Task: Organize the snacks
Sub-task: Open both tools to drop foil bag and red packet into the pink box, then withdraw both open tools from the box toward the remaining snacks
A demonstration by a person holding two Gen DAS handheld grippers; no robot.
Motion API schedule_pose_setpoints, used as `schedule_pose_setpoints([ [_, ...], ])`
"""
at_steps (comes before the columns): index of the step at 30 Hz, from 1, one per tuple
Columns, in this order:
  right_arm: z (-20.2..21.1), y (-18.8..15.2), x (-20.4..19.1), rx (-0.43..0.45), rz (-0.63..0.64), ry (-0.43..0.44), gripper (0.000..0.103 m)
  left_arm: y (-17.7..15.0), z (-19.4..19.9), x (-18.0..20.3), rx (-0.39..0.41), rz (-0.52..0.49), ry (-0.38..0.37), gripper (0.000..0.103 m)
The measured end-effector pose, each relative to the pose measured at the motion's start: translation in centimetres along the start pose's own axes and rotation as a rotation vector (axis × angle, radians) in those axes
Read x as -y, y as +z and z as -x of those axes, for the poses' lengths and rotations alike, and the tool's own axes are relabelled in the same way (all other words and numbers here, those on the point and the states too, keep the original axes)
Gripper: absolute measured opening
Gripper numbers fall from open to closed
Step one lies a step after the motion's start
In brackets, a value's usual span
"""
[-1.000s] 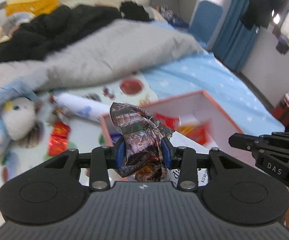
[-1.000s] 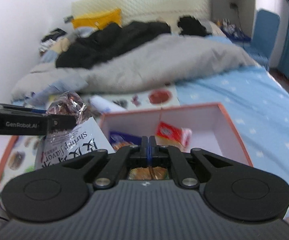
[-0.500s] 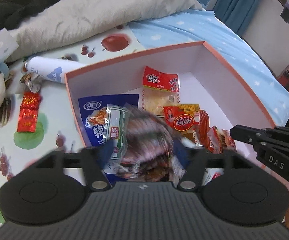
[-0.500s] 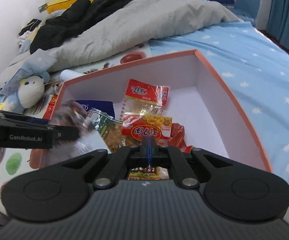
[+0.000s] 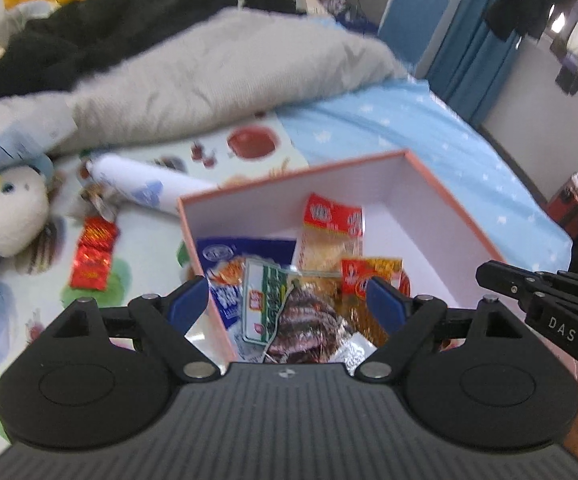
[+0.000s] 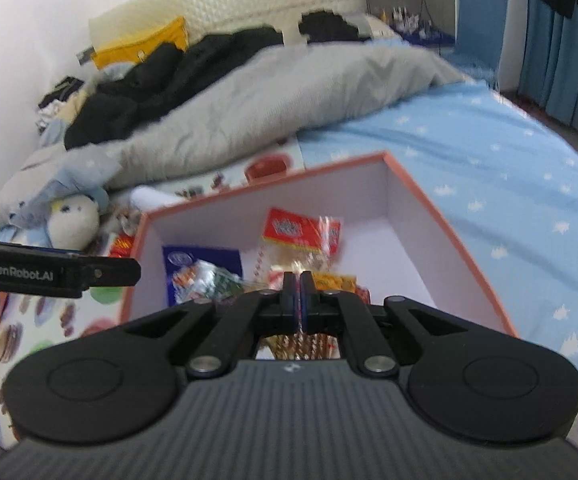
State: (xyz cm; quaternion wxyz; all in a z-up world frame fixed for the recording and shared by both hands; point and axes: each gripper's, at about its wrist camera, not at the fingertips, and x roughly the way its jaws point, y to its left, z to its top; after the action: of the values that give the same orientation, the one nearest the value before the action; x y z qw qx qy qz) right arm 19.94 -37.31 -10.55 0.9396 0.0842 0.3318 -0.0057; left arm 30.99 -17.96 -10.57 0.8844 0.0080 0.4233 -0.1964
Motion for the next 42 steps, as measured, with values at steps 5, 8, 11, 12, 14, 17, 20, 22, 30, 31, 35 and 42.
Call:
schedule_pose_setpoints([
  [5,2.7,0.8,-2.0,0.066,0.020,0.038,0.006,-0.1,4.0,-0.6,0.078,0.019,0.000,0.089],
  [8,4.0,1.0,-3.1,0.097,0.028,0.069,0.006,-0.5,6.2,-0.9,0.116,0.021,0.006,0.089],
  [11,5.1,1.0,-4.3,0.125,0.039,0.089,0.006,-1.3,8.2,-1.4,0.151,0.016,0.024,0.089],
  [12,5.4,1.0,-4.7,0.133,0.042,0.097,0.006,-1.6,8.8,-1.6,0.161,0.017,0.029,0.089],
  [14,6.0,0.8,-5.5,0.150,0.051,0.111,0.006,-2.2,9.9,-2.1,0.178,0.021,0.039,0.089],
  [17,6.7,0.3,-6.8,0.162,0.064,0.134,0.006,-3.2,11.1,-3.2,0.194,0.039,0.056,0.089],
  [20,7.1,-0.4,-8.0,0.168,0.078,0.154,0.006,-4.2,12.3,-4.2,0.212,0.054,0.071,0.089],
  [22,7.3,-0.9,-8.7,0.170,0.087,0.165,0.006,-5.0,13.0,-4.9,0.221,0.066,0.083,0.089],
  [30,7.9,-3.1,-11.5,0.157,0.106,0.226,0.006,-7.9,14.7,-7.1,0.235,0.098,0.121,0.089],
  [31,7.9,-3.4,-11.9,0.153,0.112,0.231,0.006,-8.4,15.0,-7.4,0.236,0.104,0.127,0.089],
  [35,7.9,-4.4,-13.1,0.143,0.123,0.244,0.006,-9.9,15.4,-8.5,0.234,0.133,0.143,0.089],
  [42,7.5,-6.2,-14.9,0.104,0.159,0.252,0.007,-13.1,15.6,-10.9,0.207,0.184,0.178,0.089],
])
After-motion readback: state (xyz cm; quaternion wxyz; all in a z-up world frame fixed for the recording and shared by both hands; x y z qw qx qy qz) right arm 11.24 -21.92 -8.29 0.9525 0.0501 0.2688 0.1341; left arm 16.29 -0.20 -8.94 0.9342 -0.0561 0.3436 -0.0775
